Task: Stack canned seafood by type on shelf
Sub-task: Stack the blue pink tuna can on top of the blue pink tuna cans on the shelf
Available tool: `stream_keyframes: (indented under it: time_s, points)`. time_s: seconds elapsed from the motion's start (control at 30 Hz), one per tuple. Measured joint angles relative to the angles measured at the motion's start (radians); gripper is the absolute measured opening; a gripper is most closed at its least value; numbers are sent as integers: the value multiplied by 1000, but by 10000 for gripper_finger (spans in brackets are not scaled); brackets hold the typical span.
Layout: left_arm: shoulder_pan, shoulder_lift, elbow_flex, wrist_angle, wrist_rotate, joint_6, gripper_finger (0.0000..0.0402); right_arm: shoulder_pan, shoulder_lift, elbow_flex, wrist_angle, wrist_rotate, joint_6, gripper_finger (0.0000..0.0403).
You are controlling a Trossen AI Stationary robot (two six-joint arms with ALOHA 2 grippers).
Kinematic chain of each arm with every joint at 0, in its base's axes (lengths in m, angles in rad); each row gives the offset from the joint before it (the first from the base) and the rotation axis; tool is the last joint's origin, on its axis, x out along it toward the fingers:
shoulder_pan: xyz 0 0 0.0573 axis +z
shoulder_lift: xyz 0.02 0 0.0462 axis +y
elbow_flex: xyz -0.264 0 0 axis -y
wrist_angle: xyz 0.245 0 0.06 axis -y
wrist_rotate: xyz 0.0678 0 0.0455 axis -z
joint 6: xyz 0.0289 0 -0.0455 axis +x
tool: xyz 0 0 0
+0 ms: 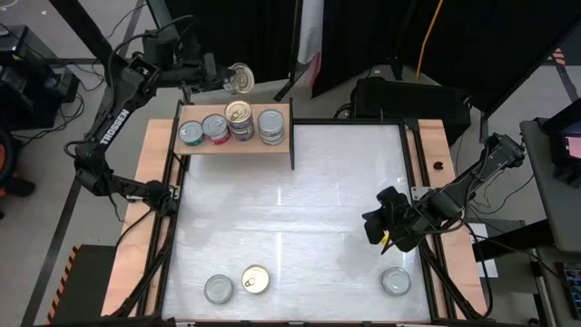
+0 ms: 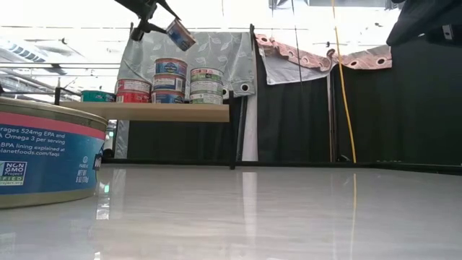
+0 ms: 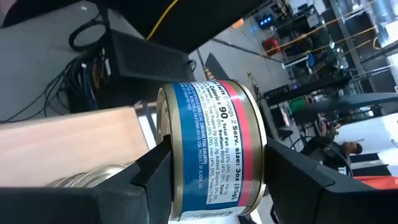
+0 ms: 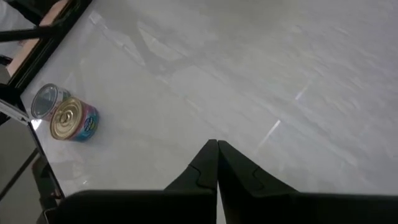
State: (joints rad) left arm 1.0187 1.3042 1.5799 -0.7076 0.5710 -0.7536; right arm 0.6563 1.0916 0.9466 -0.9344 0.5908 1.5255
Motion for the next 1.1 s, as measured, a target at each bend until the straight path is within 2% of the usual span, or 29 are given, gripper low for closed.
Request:
stream_keyframes:
  time_s: [0.27, 0.4, 0.53, 0.63, 0.77, 0.83, 1.1]
  points:
    - [-42, -5, 0, 75, -87, -53, 210, 0, 0, 0, -18, 37, 0, 0]
    - [-39, -50, -23, 74, -159, -53, 210, 0, 0, 0, -34, 45, -1, 0]
    - [-47, -133, -133, 104, -160, -80, 210, 0, 0, 0, -36, 44, -1, 0]
    - [-55, -209, -261, 138, -163, -165, 210, 0, 0, 0, -37, 43, -15, 0]
    - [-85, -332, -410, 400, -201, -283, 210, 0, 0, 0, -43, 43, -22, 0]
    - [-90, -365, -470, 456, -213, -317, 210, -2, 0, 0, -46, 43, -23, 0]
    - [-113, -373, -560, 485, -213, -340, 210, -24, 0, 0, -42, 39, -42, 0]
